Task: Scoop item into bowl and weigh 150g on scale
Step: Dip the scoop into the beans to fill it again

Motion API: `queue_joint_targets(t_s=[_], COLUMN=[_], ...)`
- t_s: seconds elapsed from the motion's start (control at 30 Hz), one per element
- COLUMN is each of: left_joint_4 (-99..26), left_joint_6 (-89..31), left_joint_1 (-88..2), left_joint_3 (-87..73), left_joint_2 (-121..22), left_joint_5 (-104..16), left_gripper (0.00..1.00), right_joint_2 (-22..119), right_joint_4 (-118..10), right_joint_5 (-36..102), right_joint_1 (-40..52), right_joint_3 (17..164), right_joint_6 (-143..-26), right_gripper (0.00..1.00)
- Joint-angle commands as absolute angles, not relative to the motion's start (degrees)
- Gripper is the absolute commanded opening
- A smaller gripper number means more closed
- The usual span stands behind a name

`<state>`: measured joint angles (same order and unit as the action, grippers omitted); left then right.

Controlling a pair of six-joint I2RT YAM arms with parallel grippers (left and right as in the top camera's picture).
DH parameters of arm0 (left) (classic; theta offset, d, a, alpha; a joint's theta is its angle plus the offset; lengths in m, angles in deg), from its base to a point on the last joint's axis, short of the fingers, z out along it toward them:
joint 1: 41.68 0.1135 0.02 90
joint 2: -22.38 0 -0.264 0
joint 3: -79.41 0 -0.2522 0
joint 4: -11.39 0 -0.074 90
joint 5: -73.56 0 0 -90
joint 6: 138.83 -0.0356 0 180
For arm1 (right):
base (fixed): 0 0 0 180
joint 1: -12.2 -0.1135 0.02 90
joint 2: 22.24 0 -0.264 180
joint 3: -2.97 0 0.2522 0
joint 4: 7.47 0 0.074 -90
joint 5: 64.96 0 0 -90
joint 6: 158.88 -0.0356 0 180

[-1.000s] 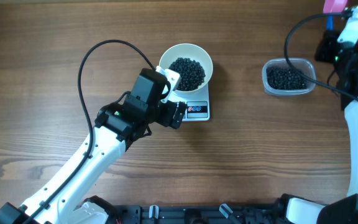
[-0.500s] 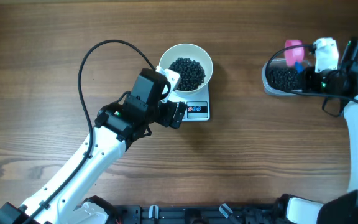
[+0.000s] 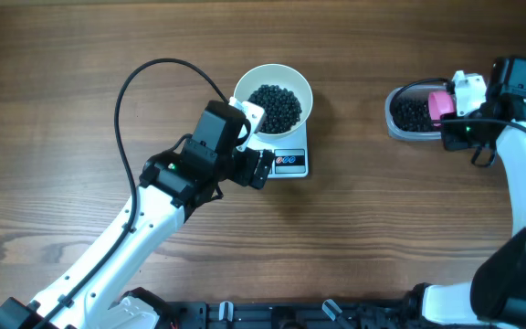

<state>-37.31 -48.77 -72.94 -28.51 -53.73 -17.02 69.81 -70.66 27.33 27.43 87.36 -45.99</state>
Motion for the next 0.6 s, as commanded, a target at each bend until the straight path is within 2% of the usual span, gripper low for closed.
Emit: queue_joint_targets(t_s=[0.0, 0.2, 0.33, 0.57], left_joint_4=[-37.3, -37.3, -37.3, -37.3], left_joint_6=[-49.7, -49.7, -49.7, -49.7], left_joint_1=[-72.7, -72.7, -72.7, -72.7], left_joint_3=[-28.9, -28.9, -28.9, -28.9], left_joint_2=[-53.9, -53.9, -53.9, -53.9], left_joint_5=[-17.7, -17.7, -17.7, -17.7], left_gripper=[1.0, 1.0, 1.0, 1.0], right_joint_2=[72.7, 73.0, 73.0, 73.0], right_joint_4=[-70.4, -70.3, -73.4, -75.8], right_joint_5=[28.8, 37.4, 43.6, 44.5], right_joint_1=[27.5, 27.5, 27.5, 27.5], right_joint_3=[87.5, 87.5, 87.5, 87.5], right_joint_6=[-45.0, -44.9, -40.1, -36.8], right_gripper=[0.04, 0.04, 0.04, 0.04])
